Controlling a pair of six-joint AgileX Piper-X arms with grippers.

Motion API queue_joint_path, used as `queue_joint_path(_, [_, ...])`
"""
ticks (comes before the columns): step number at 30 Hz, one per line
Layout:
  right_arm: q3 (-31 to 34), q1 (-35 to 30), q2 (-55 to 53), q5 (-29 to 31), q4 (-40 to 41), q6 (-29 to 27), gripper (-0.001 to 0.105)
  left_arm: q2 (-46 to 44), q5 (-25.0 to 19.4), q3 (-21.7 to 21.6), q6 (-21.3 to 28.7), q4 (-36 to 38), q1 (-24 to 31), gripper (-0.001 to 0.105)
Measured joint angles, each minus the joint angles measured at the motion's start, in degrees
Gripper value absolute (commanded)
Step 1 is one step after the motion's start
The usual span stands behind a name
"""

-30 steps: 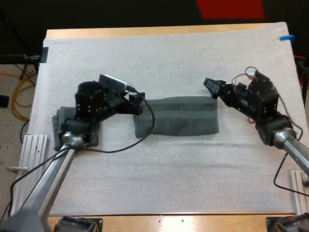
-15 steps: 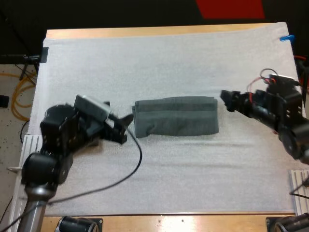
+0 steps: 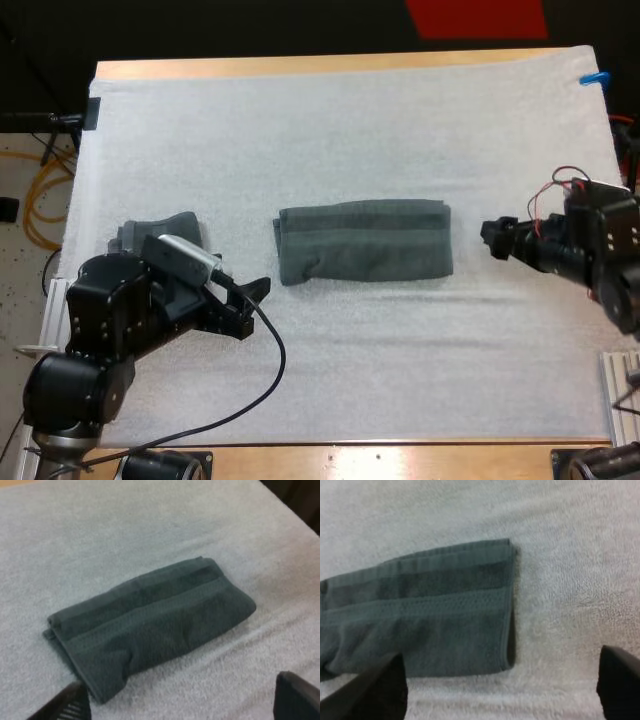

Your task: Pick towel from pile fold and stack

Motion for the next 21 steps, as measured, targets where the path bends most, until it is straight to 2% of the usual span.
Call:
queue_joint_path(10, [-1.0,-10.9,20.5,-20.8,-7.8,0.0,0.075,0.0,1.6,0.0,-1.6,0.0,0.0,0.072])
queue_joint_path(16, [-1.0,-11.1,28.5,-24.9,-14.2,0.1,0.075,0.0,1.6,0.0,-1.9,0.0,0.0,0.072])
queue_joint_path(21, [-1.2,-11.1,32.9,-28.7,-18.5,2.4,0.075,0.0,1.6,0.0,-2.1,0.0,0.0,0.072])
